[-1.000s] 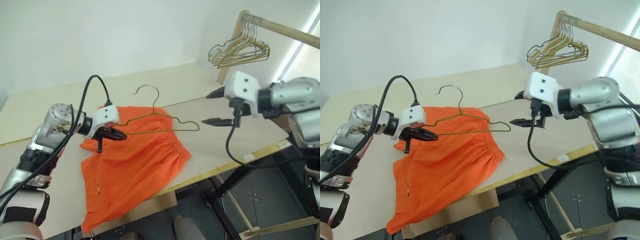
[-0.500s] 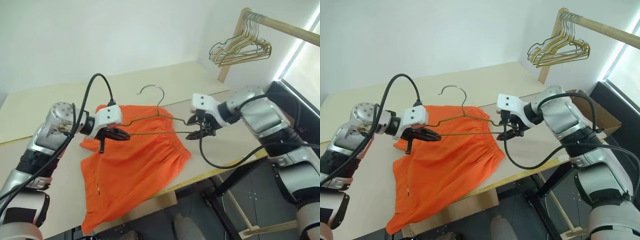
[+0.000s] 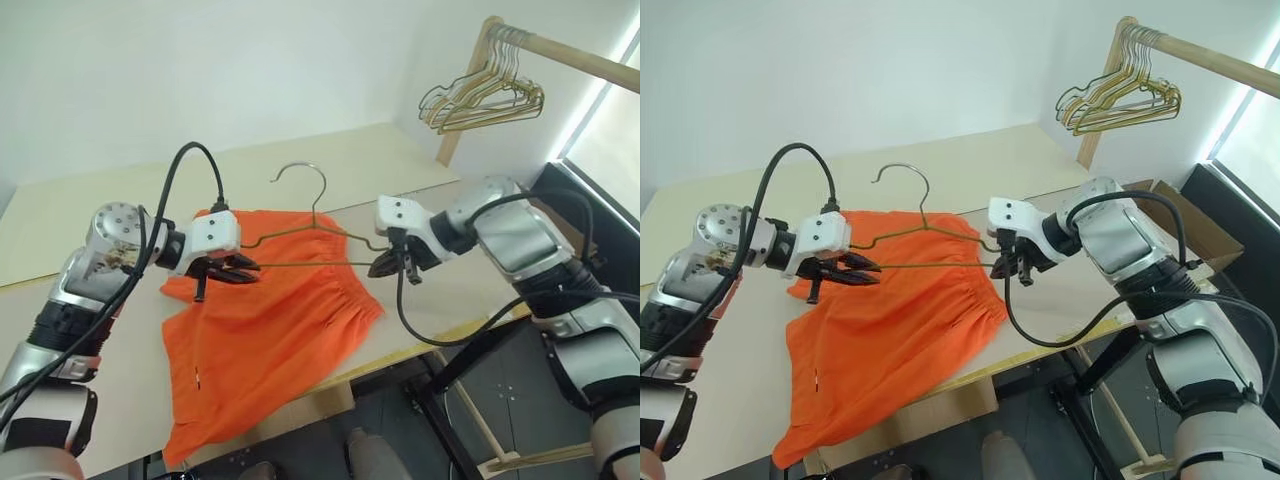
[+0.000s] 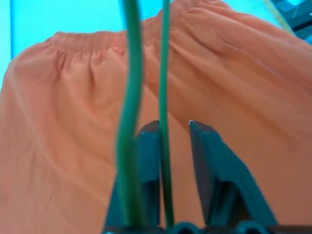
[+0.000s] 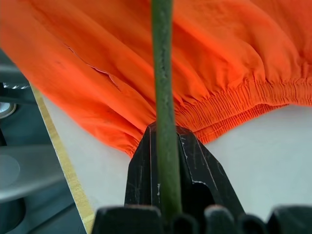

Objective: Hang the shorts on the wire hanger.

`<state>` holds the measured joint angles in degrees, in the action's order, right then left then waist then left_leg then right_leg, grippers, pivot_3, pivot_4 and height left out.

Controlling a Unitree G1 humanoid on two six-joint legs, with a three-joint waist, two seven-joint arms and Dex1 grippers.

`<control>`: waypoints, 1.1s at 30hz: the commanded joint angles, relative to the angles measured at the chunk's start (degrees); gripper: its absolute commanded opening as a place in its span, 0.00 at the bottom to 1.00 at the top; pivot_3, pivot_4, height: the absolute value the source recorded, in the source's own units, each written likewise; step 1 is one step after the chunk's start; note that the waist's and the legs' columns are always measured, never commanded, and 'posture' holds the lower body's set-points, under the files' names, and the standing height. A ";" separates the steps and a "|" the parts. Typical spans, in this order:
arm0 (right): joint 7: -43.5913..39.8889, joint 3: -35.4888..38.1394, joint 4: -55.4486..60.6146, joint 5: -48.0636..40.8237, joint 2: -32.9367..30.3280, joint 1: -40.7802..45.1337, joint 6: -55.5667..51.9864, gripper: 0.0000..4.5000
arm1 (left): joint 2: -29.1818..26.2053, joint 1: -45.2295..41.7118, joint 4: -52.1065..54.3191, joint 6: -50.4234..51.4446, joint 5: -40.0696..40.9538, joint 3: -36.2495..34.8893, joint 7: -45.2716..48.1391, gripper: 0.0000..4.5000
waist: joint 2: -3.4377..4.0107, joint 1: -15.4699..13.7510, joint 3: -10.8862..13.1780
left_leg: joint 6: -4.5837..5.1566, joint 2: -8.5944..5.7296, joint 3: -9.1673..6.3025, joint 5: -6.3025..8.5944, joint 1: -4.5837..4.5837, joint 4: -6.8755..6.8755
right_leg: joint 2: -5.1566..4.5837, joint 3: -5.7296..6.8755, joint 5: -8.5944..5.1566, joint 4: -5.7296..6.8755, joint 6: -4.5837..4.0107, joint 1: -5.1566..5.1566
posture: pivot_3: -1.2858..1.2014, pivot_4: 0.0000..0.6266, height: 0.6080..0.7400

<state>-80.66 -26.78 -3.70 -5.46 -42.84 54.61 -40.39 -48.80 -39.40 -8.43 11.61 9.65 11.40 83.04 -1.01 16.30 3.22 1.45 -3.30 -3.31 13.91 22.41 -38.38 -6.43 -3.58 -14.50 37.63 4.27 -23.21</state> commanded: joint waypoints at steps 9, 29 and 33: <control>8.17 24.71 17.04 -14.71 -12.76 -27.55 -24.85 0.00 | 0.56 0.08 -4.58 3.22 6.76 -12.06 -6.86 0.99 | -0.02 -2.04 -0.02 | 0.03 -0.01 -0.03 0.02 0.02 -0.06 | -0.03 0.04 -0.04 -0.10 0.05 0.02 | 0.44 0.05 1.00; 21.15 30.82 2.66 -29.14 -8.20 -28.83 -51.76 0.00 | 1.01 14.47 20.45 15.52 22.70 -16.59 -9.24 0.99 | 0.03 -5.60 0.00 | 0.17 0.07 0.19 0.12 -0.12 -0.07 | 0.04 -0.15 -0.05 -0.32 0.06 0.19 | 0.45 0.09 1.00; 19.64 28.52 3.21 -32.46 -10.26 -29.63 -51.63 0.00 | 0.71 15.01 21.13 15.76 22.96 -16.71 -9.37 0.99 | 0.03 -6.31 0.00 | 0.18 0.07 0.19 0.13 -0.14 -0.07 | 0.07 -0.11 -0.05 -0.42 0.06 0.26 | 0.45 0.09 1.00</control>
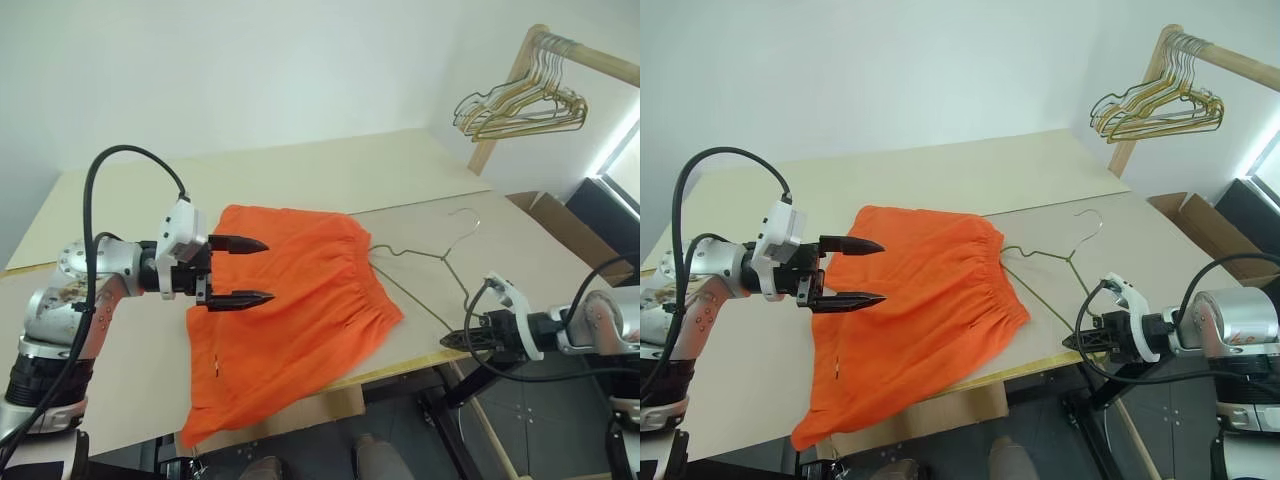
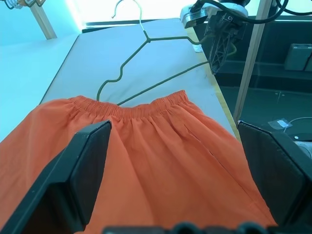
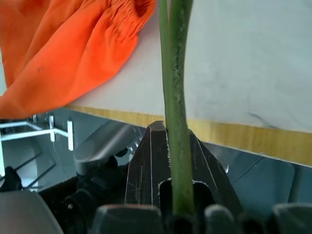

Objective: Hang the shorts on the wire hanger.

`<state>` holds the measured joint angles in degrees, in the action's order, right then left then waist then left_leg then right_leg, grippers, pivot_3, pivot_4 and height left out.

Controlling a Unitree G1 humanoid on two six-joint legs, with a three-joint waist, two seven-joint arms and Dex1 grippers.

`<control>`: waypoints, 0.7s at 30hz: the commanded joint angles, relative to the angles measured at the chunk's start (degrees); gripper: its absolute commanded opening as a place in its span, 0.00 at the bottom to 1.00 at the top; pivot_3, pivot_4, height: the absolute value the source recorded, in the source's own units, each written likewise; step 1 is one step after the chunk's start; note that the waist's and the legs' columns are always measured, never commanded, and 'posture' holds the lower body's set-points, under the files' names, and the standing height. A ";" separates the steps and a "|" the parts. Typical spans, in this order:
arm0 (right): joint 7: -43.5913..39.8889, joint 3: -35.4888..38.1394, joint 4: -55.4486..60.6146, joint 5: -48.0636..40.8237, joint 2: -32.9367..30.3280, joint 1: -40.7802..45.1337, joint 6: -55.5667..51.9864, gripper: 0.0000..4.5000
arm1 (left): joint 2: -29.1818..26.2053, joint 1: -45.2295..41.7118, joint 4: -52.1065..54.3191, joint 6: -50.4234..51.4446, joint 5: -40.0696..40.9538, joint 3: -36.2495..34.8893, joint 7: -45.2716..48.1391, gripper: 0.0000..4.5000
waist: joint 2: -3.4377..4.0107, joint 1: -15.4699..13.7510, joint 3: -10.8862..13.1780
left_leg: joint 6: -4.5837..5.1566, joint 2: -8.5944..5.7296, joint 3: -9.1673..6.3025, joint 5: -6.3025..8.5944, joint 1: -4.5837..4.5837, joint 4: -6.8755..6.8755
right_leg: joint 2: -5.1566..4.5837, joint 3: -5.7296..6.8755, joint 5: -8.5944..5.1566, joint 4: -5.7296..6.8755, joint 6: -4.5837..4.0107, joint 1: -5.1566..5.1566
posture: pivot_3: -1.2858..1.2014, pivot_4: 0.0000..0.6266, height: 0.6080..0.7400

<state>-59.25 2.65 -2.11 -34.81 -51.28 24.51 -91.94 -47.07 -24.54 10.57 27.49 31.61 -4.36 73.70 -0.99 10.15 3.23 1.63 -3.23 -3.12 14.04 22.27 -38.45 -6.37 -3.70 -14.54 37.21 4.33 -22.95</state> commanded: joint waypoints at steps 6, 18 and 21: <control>-4.64 -1.66 3.51 -6.38 -5.66 -2.71 3.13 0.00 | -1.69 2.01 3.66 0.02 1.20 -1.71 -0.35 0.99 | 0.00 -1.14 0.00 | 0.01 0.00 0.01 0.01 0.01 0.00 | 0.00 0.01 0.00 -0.03 0.00 0.00 | 0.46 0.08 1.00; -1.22 -10.12 -10.94 -2.14 3.58 9.07 7.22 0.00 | -3.29 2.67 3.90 -0.94 0.84 -1.86 1.02 0.99 | 0.09 -1.90 -0.04 | 0.01 0.05 0.03 0.03 -0.47 0.07 | 0.10 0.06 0.02 -0.18 -0.04 0.52 | 0.47 0.03 1.00; -5.74 -14.40 -7.98 -3.30 1.47 8.73 8.88 0.00 | -3.73 2.78 4.01 -1.20 0.68 -2.02 1.07 0.99 | 0.10 -2.90 -0.06 | 0.00 0.03 -0.03 0.02 -0.08 0.05 | 0.07 0.14 0.03 -0.18 -0.04 0.16 | 0.48 0.02 1.00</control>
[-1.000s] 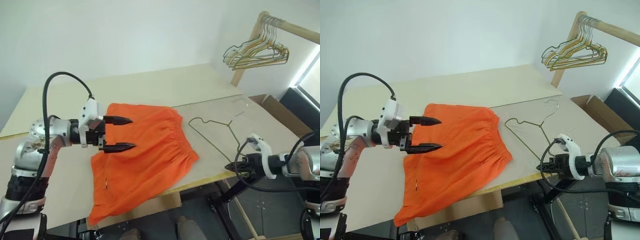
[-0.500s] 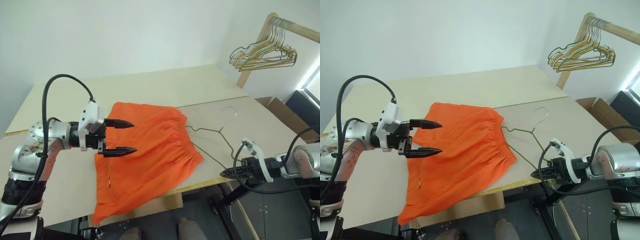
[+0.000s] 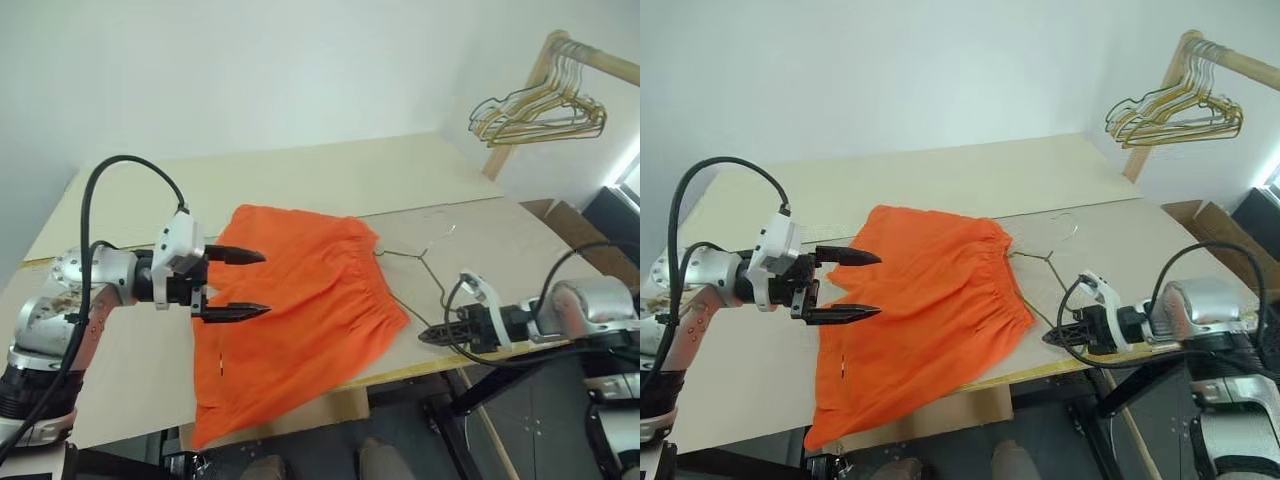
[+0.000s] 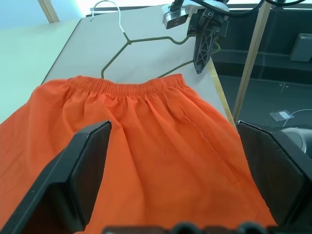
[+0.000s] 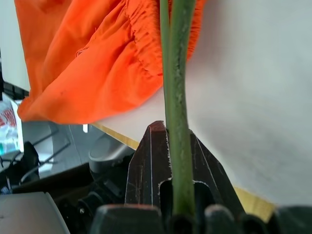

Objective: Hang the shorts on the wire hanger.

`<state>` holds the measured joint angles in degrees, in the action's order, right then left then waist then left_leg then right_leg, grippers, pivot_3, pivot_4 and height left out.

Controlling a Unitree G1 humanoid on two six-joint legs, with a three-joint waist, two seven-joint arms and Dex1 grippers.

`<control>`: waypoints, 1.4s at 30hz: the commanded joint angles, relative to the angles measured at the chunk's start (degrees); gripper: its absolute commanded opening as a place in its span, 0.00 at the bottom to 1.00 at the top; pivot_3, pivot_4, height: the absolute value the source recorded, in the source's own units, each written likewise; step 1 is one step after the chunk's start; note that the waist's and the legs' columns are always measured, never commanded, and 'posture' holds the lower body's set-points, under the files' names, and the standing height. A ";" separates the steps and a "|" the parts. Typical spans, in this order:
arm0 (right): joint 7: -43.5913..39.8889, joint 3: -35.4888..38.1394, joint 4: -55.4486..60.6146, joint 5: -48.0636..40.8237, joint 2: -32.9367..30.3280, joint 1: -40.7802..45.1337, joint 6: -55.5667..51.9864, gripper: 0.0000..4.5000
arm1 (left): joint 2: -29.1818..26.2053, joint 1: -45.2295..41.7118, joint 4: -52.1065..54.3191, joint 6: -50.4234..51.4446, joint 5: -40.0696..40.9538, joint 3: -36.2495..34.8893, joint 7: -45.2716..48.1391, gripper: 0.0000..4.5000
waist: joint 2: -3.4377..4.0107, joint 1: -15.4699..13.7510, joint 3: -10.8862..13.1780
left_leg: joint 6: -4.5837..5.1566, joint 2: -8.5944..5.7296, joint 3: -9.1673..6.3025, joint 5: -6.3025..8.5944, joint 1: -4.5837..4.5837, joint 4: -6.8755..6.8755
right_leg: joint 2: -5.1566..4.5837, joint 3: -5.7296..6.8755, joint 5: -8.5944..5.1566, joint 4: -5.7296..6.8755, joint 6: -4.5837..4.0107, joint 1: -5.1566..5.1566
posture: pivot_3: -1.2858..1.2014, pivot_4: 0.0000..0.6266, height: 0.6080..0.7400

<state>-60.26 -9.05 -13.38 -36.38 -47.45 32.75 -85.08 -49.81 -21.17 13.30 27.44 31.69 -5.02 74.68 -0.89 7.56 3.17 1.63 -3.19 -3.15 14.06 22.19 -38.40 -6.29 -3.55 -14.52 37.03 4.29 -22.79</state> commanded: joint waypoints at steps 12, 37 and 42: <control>-11.04 -9.87 4.74 -1.53 -5.80 2.07 1.86 0.00 | -2.13 1.95 3.06 -2.00 0.93 -2.26 -0.23 0.99 | -0.01 -1.98 -0.05 | -0.01 0.03 0.05 0.00 0.08 -0.04 | 0.04 -0.04 0.02 0.08 -0.04 -0.21 | 0.50 0.02 1.00; 5.70 14.06 -16.74 -2.59 9.00 7.68 -7.17 0.00 | -3.51 2.63 2.85 -4.28 0.21 -2.11 0.19 0.99 | 0.02 -3.53 -0.09 | -0.03 -0.02 0.12 -0.01 0.11 -0.01 | 0.07 -0.08 0.07 0.08 -0.11 -0.26 | 0.50 0.03 1.00; 6.39 13.41 -22.37 -0.42 11.97 11.58 -2.74 0.00 | -3.13 1.41 1.72 -4.83 -0.30 -0.99 0.49 0.99 | 0.03 -3.11 -0.10 | -0.03 0.01 0.17 -0.01 0.03 0.00 | 0.12 -0.10 0.07 0.09 -0.11 -0.20 | 0.50 0.03 1.00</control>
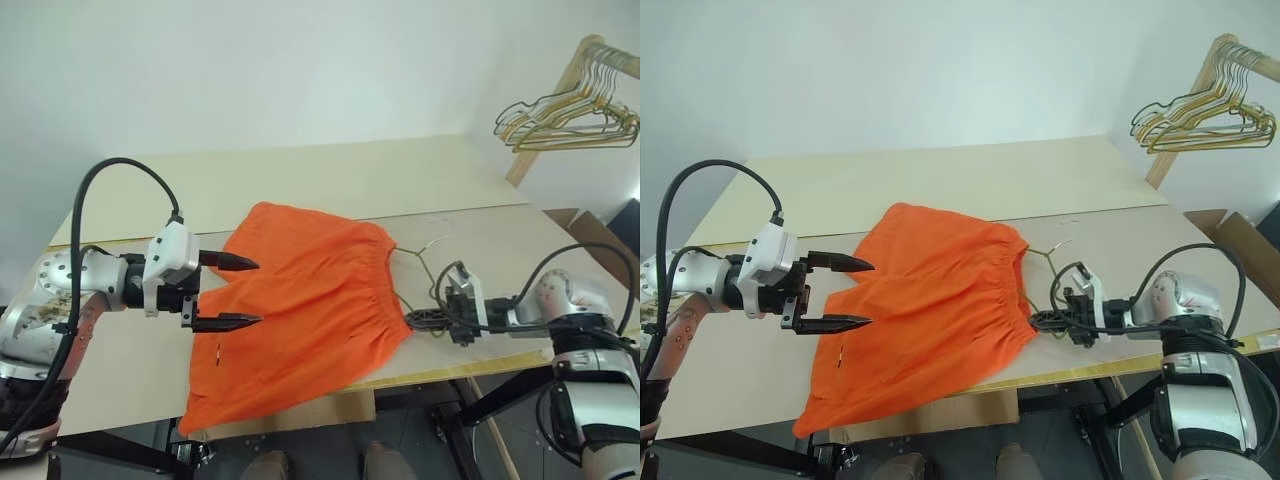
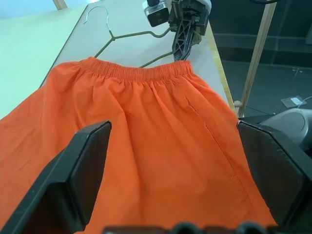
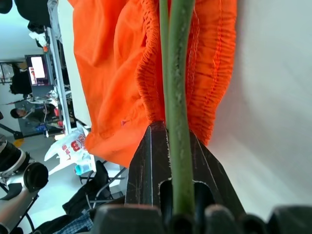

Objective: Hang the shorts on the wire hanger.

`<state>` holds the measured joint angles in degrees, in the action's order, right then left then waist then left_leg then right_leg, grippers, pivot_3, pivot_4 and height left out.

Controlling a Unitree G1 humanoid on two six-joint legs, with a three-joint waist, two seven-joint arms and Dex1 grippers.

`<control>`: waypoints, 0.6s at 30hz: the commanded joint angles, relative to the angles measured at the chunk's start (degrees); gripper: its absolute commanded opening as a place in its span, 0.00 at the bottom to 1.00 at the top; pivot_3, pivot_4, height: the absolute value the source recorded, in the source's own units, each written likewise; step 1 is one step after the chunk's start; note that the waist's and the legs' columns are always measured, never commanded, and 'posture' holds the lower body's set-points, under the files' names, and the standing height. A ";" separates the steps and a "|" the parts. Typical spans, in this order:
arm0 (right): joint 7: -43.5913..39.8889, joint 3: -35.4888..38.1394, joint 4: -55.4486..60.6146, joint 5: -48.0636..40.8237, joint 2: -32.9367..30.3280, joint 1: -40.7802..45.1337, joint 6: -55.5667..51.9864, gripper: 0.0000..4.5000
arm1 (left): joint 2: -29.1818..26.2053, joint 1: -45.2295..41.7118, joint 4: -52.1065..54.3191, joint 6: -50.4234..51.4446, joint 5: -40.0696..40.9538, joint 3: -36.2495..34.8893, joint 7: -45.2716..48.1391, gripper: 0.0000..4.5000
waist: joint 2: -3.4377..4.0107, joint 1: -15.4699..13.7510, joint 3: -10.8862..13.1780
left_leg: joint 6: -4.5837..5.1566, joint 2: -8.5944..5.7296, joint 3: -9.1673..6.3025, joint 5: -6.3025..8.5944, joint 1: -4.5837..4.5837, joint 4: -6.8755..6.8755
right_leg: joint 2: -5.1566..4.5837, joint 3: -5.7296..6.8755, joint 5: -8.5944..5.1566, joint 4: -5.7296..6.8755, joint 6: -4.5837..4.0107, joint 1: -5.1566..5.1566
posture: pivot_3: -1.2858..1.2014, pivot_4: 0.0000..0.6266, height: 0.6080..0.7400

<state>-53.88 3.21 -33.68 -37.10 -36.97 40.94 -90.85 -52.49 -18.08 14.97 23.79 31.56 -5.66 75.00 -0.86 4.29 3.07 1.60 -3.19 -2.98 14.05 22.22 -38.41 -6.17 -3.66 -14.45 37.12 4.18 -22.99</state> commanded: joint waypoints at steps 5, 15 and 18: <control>-0.82 -0.19 -4.58 1.52 2.73 5.01 5.74 0.00 | -0.43 -2.55 -0.44 -1.20 -0.24 0.02 0.35 0.99 | 0.00 0.11 0.00 | 0.00 0.00 0.01 0.00 0.06 0.00 | 0.01 -0.01 0.00 -0.02 0.00 -0.04 | 0.50 0.03 1.00; 2.13 -6.21 22.53 7.67 -4.91 2.07 19.09 0.00 | -0.14 -6.15 -4.46 -3.32 -2.37 1.05 1.12 0.99 | 0.01 -0.02 0.00 | -0.01 -0.01 0.00 0.00 0.12 0.00 | -0.01 -0.01 0.00 0.02 0.01 -0.15 | 0.48 0.02 1.00; 1.74 -10.24 31.94 10.83 -9.64 2.95 22.77 0.00 | 0.65 -10.35 -8.50 -5.57 -4.00 2.50 1.98 0.99 | 0.02 0.06 -0.01 | -0.01 0.00 0.00 0.00 0.11 0.00 | -0.01 0.00 0.00 -0.03 0.01 -0.13 | 0.47 0.01 1.00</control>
<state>-51.72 -5.68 -7.73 -27.59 -44.54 42.11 -70.93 -51.99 -25.98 8.14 20.26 28.60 -3.08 76.46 -0.85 4.35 3.07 1.59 -3.19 -2.97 14.05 22.33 -38.41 -6.19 -3.66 -14.45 37.10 4.19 -23.12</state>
